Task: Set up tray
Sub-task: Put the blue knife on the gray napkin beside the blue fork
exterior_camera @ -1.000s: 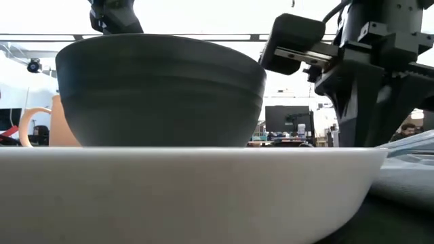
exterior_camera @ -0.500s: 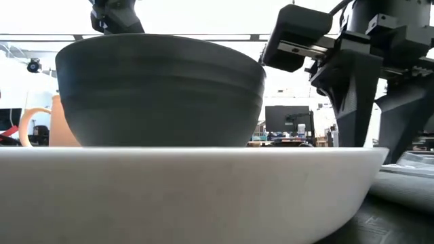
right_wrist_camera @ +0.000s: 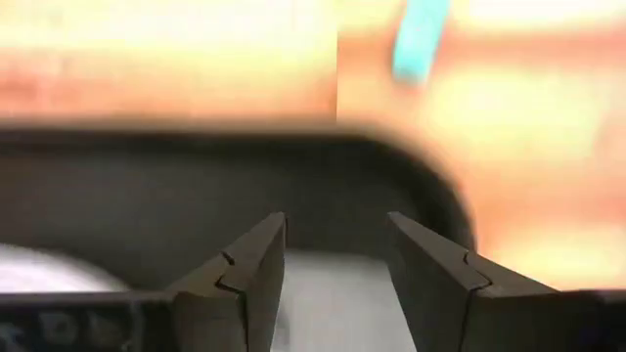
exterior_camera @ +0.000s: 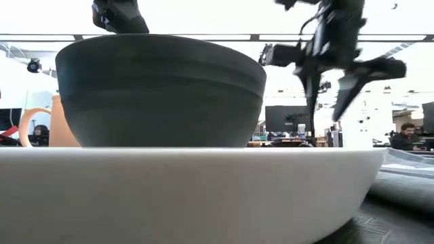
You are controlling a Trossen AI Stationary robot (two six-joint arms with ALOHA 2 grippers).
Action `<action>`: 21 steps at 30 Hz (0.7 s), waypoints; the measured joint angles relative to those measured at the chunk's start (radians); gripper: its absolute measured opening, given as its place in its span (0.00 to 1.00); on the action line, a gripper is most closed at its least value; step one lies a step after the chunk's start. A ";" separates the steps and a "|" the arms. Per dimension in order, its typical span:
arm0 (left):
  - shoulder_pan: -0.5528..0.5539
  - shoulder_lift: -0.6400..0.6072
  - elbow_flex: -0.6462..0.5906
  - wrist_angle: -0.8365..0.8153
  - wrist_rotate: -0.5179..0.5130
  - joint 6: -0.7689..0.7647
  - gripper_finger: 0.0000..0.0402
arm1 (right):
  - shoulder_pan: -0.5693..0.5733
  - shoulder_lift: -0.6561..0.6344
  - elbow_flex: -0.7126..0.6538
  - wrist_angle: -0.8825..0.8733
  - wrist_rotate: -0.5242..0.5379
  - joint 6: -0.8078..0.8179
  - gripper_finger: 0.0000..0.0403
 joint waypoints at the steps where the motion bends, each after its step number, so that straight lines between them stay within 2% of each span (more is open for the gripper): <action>1: 0.000 -0.001 0.000 0.000 0.000 0.000 0.43 | -0.051 -0.003 -0.009 0.008 -0.002 -0.061 0.41; 4: 0.000 -0.001 0.000 -0.002 0.000 0.000 0.43 | -0.212 -0.005 -0.038 0.011 -0.005 -0.186 0.42; 7: -0.001 -0.002 0.000 -0.020 0.004 0.000 0.43 | -0.358 -0.004 -0.071 0.024 -0.004 -0.240 0.42; 12: -0.001 -0.002 -0.002 -0.054 0.005 0.000 0.43 | -0.546 -0.002 -0.120 0.209 -0.065 -0.401 0.42; 14: -0.002 -0.002 -0.002 -0.058 0.005 0.000 0.43 | -0.596 0.008 -0.123 0.269 -0.084 -0.431 0.41; 21: 0.000 -0.003 -0.002 -0.091 -0.043 0.000 0.43 | -0.680 0.068 -0.128 0.269 -0.104 -0.453 0.37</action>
